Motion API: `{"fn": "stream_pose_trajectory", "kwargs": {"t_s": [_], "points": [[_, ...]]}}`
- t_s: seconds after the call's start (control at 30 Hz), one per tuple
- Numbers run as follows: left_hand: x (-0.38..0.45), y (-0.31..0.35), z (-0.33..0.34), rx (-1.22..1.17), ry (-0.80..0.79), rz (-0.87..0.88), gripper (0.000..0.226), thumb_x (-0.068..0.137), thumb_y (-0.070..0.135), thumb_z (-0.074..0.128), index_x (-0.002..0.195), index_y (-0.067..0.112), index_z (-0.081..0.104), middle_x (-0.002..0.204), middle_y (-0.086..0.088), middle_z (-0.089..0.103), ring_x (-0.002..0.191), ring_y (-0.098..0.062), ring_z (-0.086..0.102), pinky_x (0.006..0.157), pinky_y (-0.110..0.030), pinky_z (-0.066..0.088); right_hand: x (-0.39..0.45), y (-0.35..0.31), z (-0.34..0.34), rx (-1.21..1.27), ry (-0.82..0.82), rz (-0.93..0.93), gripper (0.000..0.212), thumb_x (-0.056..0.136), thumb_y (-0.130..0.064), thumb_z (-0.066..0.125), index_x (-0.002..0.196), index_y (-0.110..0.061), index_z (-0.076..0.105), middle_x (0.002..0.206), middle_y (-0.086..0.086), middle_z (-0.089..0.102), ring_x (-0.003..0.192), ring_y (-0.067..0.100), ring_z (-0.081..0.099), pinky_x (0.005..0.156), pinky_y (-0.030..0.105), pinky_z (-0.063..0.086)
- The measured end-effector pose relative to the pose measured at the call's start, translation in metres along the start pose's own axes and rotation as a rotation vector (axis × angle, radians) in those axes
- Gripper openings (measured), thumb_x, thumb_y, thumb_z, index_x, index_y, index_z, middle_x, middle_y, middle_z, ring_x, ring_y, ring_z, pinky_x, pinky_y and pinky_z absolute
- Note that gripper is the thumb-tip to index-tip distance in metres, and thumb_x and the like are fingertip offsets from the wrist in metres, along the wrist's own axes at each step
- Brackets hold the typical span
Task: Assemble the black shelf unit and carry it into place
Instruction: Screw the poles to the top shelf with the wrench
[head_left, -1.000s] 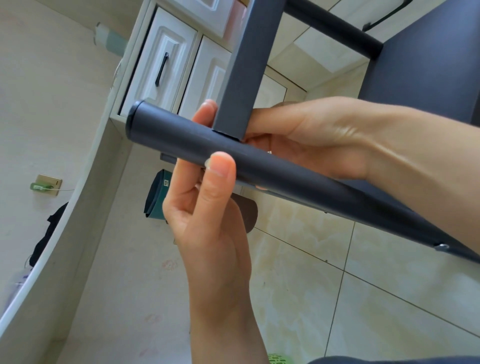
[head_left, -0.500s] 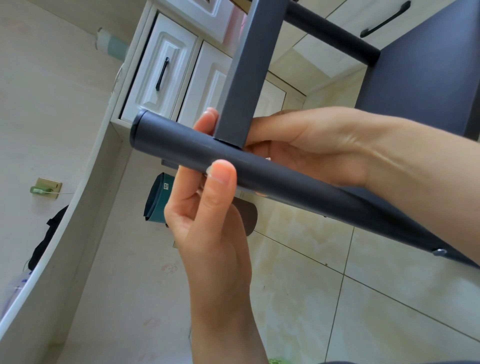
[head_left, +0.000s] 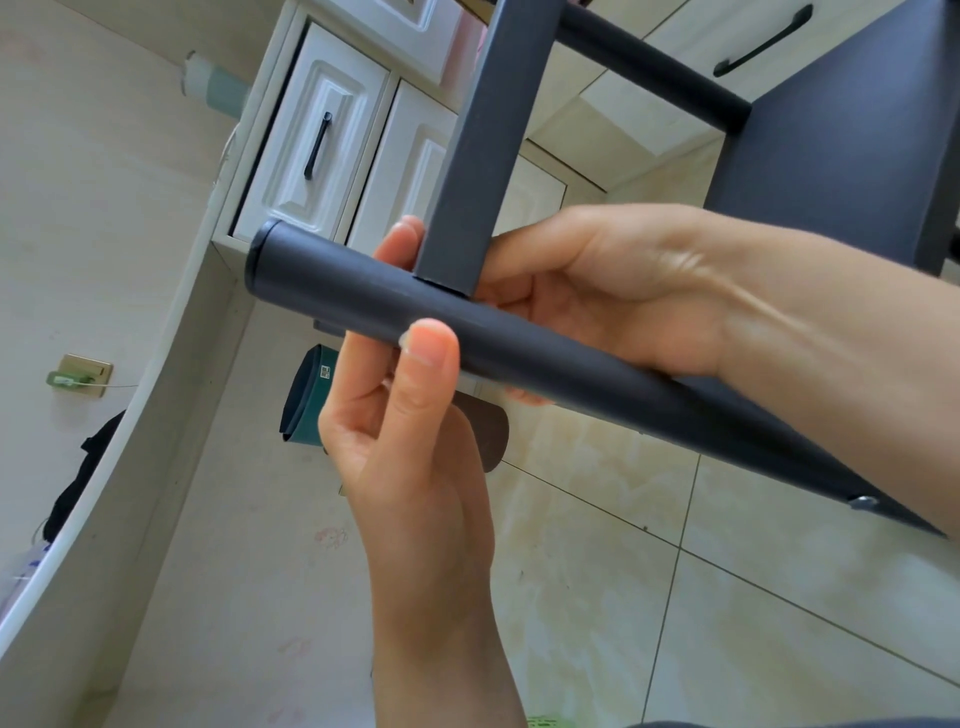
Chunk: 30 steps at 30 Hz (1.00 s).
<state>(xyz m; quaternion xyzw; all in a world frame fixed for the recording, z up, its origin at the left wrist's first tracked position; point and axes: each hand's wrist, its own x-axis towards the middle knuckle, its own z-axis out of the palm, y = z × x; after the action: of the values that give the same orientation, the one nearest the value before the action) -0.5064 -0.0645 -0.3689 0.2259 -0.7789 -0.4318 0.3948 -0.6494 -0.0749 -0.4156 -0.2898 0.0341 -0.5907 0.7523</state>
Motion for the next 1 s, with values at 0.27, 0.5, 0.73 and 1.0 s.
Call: {"fn": "stream_pose_trajectory", "kwargs": {"t_s": [0.27, 0.5, 0.73, 1.0], "points": [[-0.001, 0.000, 0.000, -0.022, 0.000, -0.021, 0.045, 0.087, 0.039, 0.067, 0.129, 0.023, 0.061, 0.112, 0.008, 0.071, 0.110, -0.013, 0.065, 0.097, -0.030, 0.050, -0.003, 0.006, -0.001, 0.185, -0.140, 0.012, 0.031, 0.075, -0.011, 0.060, 0.104, -0.008, 0.070, 0.099, 0.007, 0.070, 0.075, 0.017, 0.069, 0.062, 0.027, 0.057], [-0.002, 0.001, 0.002, -0.034, 0.001, -0.005, 0.044, 0.087, 0.039, 0.067, 0.128, 0.024, 0.061, 0.112, 0.009, 0.071, 0.108, -0.012, 0.066, 0.094, -0.026, 0.050, -0.003, 0.005, 0.001, 0.180, -0.161, 0.026, 0.023, 0.074, -0.010, 0.056, 0.093, -0.006, 0.070, 0.088, 0.007, 0.069, 0.067, 0.016, 0.068, 0.059, 0.025, 0.057], [-0.002, -0.001, 0.001, -0.022, -0.007, -0.010, 0.044, 0.087, 0.041, 0.068, 0.127, 0.024, 0.063, 0.112, 0.008, 0.070, 0.109, -0.014, 0.065, 0.100, -0.034, 0.048, -0.004, -0.001, 0.001, 0.035, -0.084, 0.034, 0.035, 0.071, -0.014, 0.058, 0.105, -0.011, 0.064, 0.106, 0.010, 0.057, 0.077, 0.017, 0.058, 0.062, 0.024, 0.057], [-0.002, 0.000, 0.001, -0.005, 0.023, -0.028, 0.047, 0.085, 0.042, 0.071, 0.128, 0.024, 0.066, 0.113, 0.006, 0.069, 0.112, -0.016, 0.063, 0.103, -0.033, 0.048, -0.004, -0.002, 0.000, -0.014, -0.044, 0.031, 0.036, 0.073, -0.017, 0.061, 0.108, -0.013, 0.066, 0.102, 0.008, 0.061, 0.076, 0.015, 0.060, 0.064, 0.024, 0.056]]}}
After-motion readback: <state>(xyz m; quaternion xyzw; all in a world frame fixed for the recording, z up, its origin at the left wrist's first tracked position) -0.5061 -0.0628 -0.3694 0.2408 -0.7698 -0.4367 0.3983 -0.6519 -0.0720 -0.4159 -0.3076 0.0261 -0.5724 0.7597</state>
